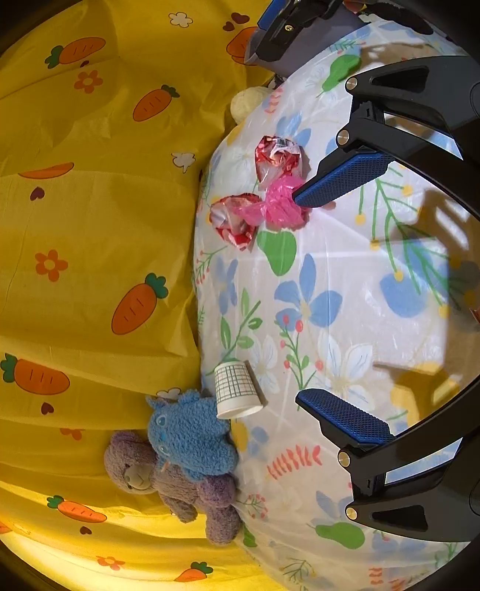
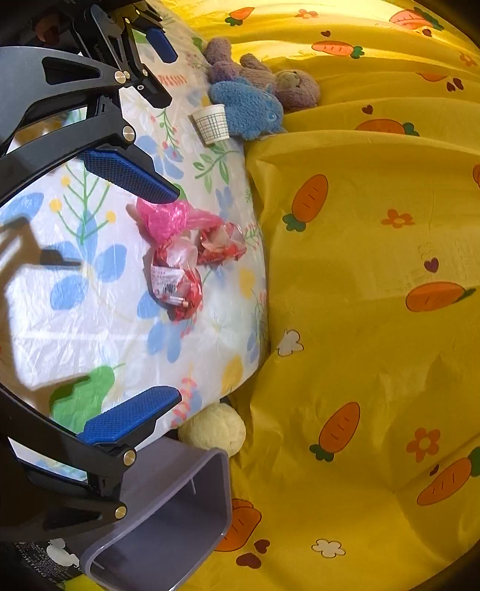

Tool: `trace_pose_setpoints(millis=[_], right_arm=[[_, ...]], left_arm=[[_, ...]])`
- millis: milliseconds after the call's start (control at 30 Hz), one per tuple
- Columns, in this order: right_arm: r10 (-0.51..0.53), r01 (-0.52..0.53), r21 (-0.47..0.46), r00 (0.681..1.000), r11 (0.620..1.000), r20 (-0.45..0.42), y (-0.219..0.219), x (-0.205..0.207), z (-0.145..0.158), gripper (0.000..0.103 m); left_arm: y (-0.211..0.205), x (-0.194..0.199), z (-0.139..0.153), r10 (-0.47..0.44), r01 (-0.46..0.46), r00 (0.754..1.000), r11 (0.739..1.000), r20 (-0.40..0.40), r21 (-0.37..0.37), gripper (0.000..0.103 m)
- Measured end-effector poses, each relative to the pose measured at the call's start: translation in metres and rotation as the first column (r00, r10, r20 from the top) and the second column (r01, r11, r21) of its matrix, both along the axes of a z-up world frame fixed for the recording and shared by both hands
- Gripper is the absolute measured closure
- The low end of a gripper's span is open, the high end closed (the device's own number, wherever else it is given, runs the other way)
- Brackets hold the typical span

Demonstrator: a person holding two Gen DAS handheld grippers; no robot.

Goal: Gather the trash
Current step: 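Move both open tools back over the remaining trash, then grasp pink bag with right gripper while left gripper grasps the last grid cup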

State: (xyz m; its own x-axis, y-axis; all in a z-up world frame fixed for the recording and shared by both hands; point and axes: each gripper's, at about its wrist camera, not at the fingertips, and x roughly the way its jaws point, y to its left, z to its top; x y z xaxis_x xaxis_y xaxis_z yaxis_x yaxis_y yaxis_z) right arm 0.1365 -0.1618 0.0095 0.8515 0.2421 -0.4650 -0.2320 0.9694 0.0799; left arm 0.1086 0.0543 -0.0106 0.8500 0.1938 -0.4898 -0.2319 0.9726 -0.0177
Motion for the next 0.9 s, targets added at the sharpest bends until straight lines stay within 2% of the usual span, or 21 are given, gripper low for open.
trace_pose_setpoints(millis=[400,700,767,800,900], right_arm=[[0.162,-0.167,-0.084,0.985,0.982,-0.054,0.084,0.017,-0.009,0.008],[0.227,-0.242,-0.131,0.966,0.961,-0.123,0.127,0.046,-0.018,0.013],[0.229,-0.250,-0.154,0.963,0.956,-0.141,0.131,0.053,-0.025,0.021],[0.229,-0.254,-0.162,0.961,0.954,-0.156,0.132,0.057,-0.029,0.030],[0.214,-0.249,-0.168,0.956,0.954,-0.201,0.128,0.069,-0.042,0.036]], left_arm=[[0.051,-0.016,-0.002,0.111,-0.111,0.994,0.994,-0.020,-0.003,0.006],[0.083,-0.021,0.005,0.184,-0.184,0.983,0.983,-0.014,-0.025,0.006],[0.084,-0.020,0.007,0.184,-0.184,0.983,0.983,-0.013,-0.020,0.006],[0.084,-0.019,0.008,0.181,-0.181,0.983,0.983,-0.012,-0.013,0.006],[0.085,-0.018,0.011,0.178,-0.178,0.984,0.984,-0.009,0.000,0.006]])
